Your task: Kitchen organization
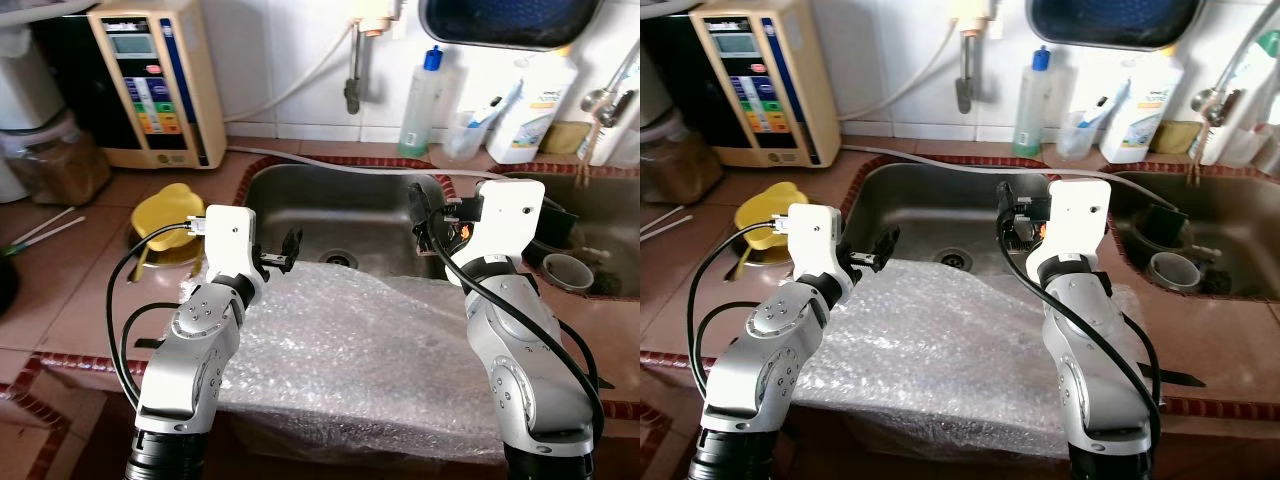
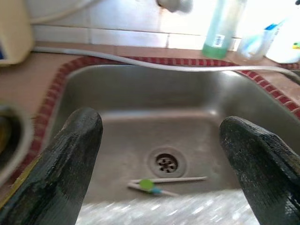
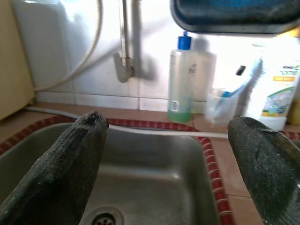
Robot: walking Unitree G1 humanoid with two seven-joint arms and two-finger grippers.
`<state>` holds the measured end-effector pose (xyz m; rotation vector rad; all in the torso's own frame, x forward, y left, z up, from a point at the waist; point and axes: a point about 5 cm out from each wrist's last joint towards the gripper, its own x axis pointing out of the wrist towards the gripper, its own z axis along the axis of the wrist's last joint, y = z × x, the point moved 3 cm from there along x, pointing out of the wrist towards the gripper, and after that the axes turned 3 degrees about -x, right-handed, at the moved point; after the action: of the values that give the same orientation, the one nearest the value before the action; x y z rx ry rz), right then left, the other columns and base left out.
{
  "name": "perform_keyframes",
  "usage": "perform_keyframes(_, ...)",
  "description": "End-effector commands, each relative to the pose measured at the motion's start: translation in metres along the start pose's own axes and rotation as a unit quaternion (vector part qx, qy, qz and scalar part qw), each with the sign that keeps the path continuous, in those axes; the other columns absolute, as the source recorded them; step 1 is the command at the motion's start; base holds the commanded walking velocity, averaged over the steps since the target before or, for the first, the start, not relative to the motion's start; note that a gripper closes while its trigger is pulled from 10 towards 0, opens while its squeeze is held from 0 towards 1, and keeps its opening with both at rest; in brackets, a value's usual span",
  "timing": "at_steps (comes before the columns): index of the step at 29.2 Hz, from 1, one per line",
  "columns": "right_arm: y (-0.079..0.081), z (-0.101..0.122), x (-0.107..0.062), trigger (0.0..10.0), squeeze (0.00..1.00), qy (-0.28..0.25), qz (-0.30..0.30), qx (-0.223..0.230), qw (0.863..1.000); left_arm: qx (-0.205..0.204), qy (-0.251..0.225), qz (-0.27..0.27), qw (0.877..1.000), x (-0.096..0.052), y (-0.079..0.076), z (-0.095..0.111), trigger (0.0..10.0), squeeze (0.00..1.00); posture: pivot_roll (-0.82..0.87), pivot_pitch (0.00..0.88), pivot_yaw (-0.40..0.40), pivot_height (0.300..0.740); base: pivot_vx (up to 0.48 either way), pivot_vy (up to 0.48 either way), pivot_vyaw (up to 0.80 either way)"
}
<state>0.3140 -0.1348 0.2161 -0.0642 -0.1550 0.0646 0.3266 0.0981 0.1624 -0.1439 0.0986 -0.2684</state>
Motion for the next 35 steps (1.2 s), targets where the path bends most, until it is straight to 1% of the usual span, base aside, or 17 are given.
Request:
perform_keyframes(1, -0.003, -0.002, -0.001, 10.0, 0.00, 0.006, -0.007, -0.002, 1.000, 0.002, -0.003, -0.009, 1.000, 0.001, -0.004, 0.004, 10.0, 0.00, -0.05, 0.000, 0.031, 0.740, 0.000, 0.285, -0.78)
perform_keyframes(16, -0.004, -0.003, 0.000, 10.0, 0.00, 0.006, -0.009, -0.002, 1.000, -0.005, -0.001, -0.018, 1.000, 0.001, -0.008, 0.002, 10.0, 0.00, -0.05, 0.000, 0.033, 0.740, 0.000, 0.307, -0.59)
perform_keyframes(20, -0.005, -0.004, 0.000, 10.0, 0.00, 0.007, -0.011, -0.002, 1.000, 0.003, -0.005, -0.021, 1.000, 0.001, -0.010, 0.004, 10.0, 0.00, -0.05, 0.000, 0.034, 0.740, 0.000, 0.000, -0.49)
perform_keyframes(26, -0.005, -0.004, 0.000, 10.0, 0.00, 0.007, -0.011, -0.003, 1.000, 0.011, -0.010, -0.024, 1.000, 0.002, -0.011, 0.005, 10.0, 0.00, -0.05, 0.000, 0.032, 0.740, 0.000, 0.000, 0.00)
perform_keyframes(31, -0.005, -0.004, 0.000, 10.0, 0.00, 0.006, -0.011, -0.004, 1.000, 0.006, -0.021, -0.039, 0.999, 0.006, -0.022, 0.009, 10.0, 0.00, -0.05, 0.000, 0.033, 0.740, 0.000, 0.000, 0.00)
perform_keyframes(35, -0.005, -0.004, 0.000, 10.0, 0.00, 0.004, -0.010, -0.007, 1.000, 0.001, -0.026, -0.045, 0.999, 0.008, -0.026, 0.012, 10.0, 0.00, -0.05, 0.000, 0.035, 0.740, 0.000, 0.000, 0.00)
